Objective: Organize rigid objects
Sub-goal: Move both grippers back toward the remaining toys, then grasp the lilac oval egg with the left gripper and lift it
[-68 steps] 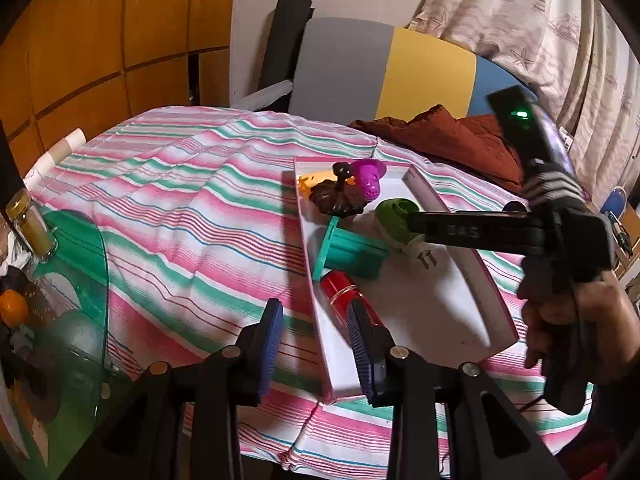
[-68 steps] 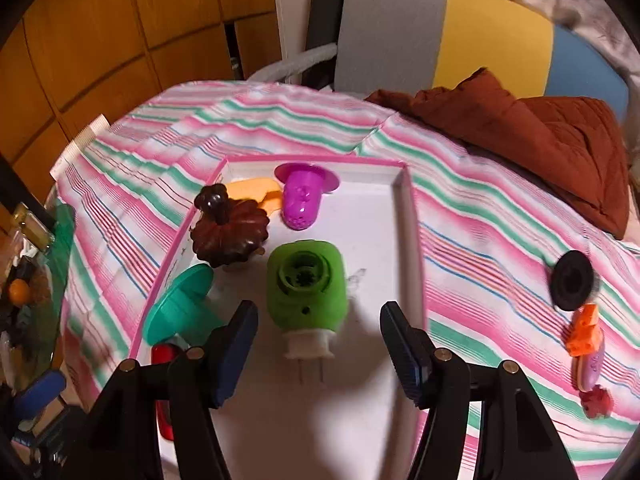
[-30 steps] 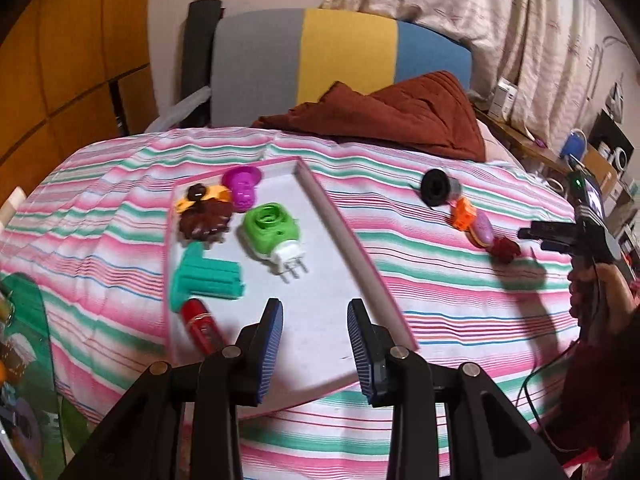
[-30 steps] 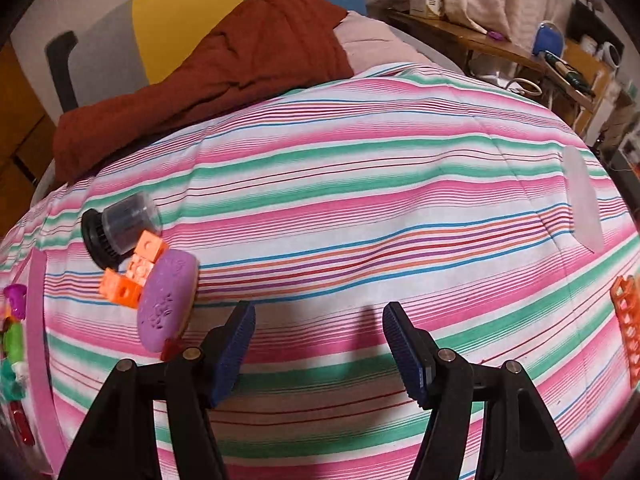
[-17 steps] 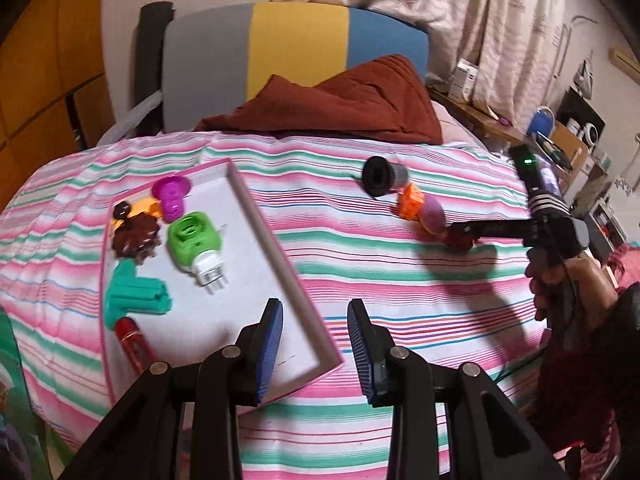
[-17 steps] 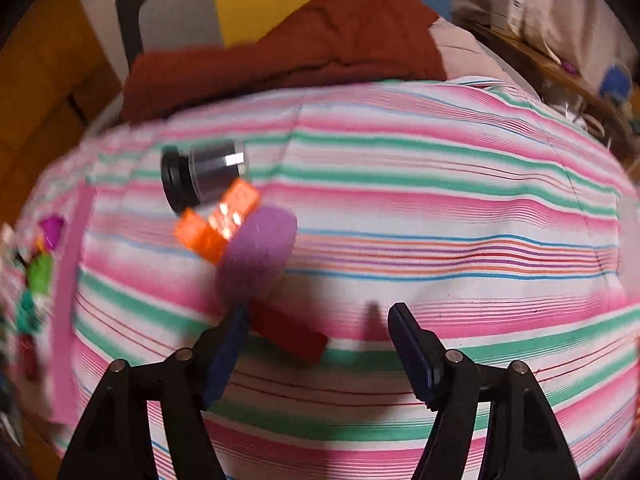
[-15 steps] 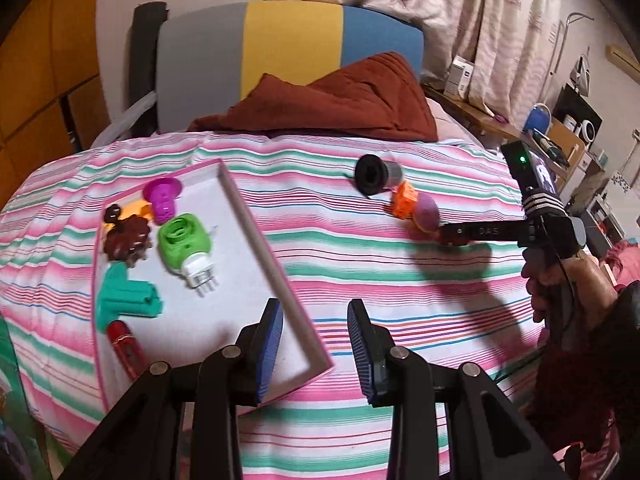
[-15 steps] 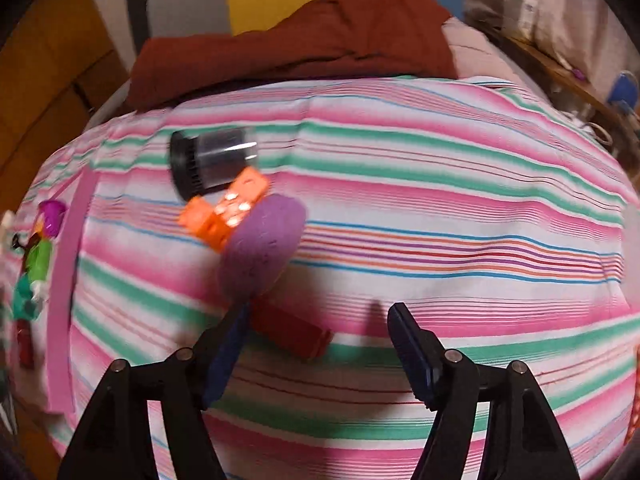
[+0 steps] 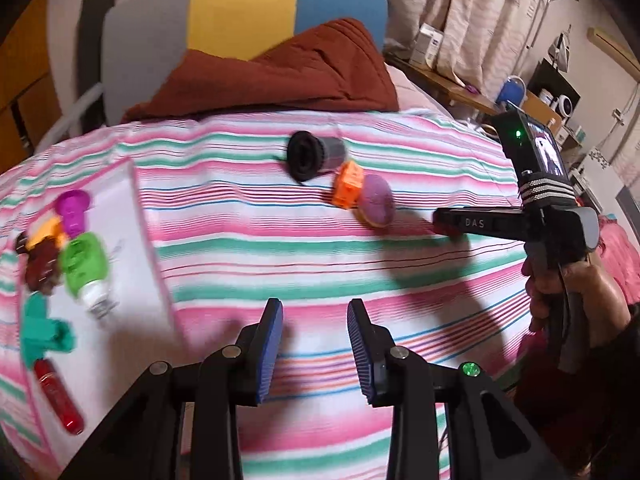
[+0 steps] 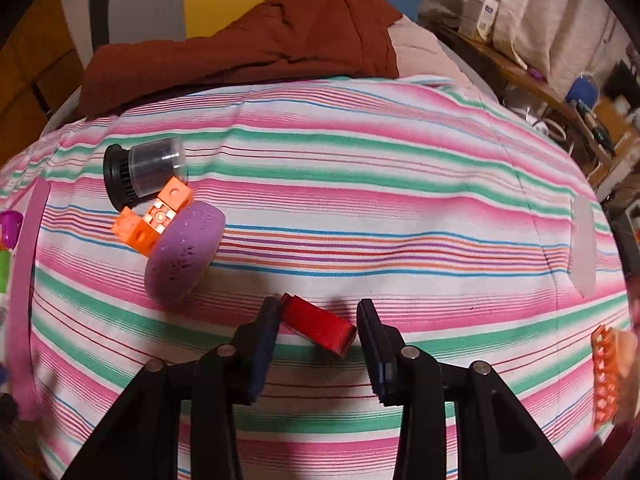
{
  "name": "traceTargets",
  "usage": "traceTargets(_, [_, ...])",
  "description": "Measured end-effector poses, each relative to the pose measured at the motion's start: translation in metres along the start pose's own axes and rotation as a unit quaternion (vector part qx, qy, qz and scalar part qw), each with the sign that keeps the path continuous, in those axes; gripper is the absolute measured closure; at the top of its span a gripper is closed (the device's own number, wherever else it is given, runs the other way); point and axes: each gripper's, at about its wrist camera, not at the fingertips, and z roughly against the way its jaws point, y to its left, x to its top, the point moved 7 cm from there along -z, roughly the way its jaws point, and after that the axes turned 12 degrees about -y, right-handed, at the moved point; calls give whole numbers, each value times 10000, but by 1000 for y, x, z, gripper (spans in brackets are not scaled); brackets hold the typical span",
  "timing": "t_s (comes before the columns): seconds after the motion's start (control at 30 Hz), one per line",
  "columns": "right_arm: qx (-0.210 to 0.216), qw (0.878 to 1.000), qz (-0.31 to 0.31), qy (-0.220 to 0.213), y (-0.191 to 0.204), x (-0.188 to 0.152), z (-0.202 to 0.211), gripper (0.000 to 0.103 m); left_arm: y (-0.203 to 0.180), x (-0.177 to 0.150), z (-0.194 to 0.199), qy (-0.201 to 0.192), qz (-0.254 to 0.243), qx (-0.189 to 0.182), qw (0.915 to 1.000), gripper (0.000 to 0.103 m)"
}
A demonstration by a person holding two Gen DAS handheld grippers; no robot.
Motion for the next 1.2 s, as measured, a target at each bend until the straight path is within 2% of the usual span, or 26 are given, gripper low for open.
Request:
traceTargets(0.03, [-8, 10000, -41, 63, -2, -1, -2, 39, -6, 2, -7, 43, -6, -91, 9999, 70])
traceTargets(0.07, [-43, 9999, -99, 127, -5, -2, -5, 36, -10, 5, -14, 81, 18, -187, 9998, 70])
traceTargets(0.23, [223, 9982, -550, 99, -11, 2, -1, 31, -27, 14, -45, 249, 35, -434, 9987, 70])
traceTargets(0.43, [337, 9911, -1272, -219, -33, 14, 12, 30, -37, 26, -77, 404, 67, -580, 9975, 70])
traceTargets(0.6, [384, 9783, -1984, -451, -56, 22, 19, 29, -53, 30, -102, 538, 89, -653, 9964, 70])
traceTargets(0.7, [418, 9701, -2339, -499, -66, 22, 21, 29, -58, 34, -117, 550, -41, -520, 9971, 70])
traceTargets(0.77, [444, 9680, -2422, -477, -66, 21, 20, 29, -59, 39, -125, 521, -127, -422, 9977, 70])
traceTargets(0.83, [471, 9663, -2485, -487, -66, 22, 19, 29, -60, 43, -133, 550, -175, -322, 9978, 65])
traceTargets(1.03, [498, 9624, -2622, -509, -70, 23, 18, 27, -59, 51, -150, 609, -161, -291, 9976, 59])
traceTargets(1.2, [510, 9610, -2669, -508, -72, 22, 17, 27, -66, 55, -162, 580, -422, -129, 9973, 59])
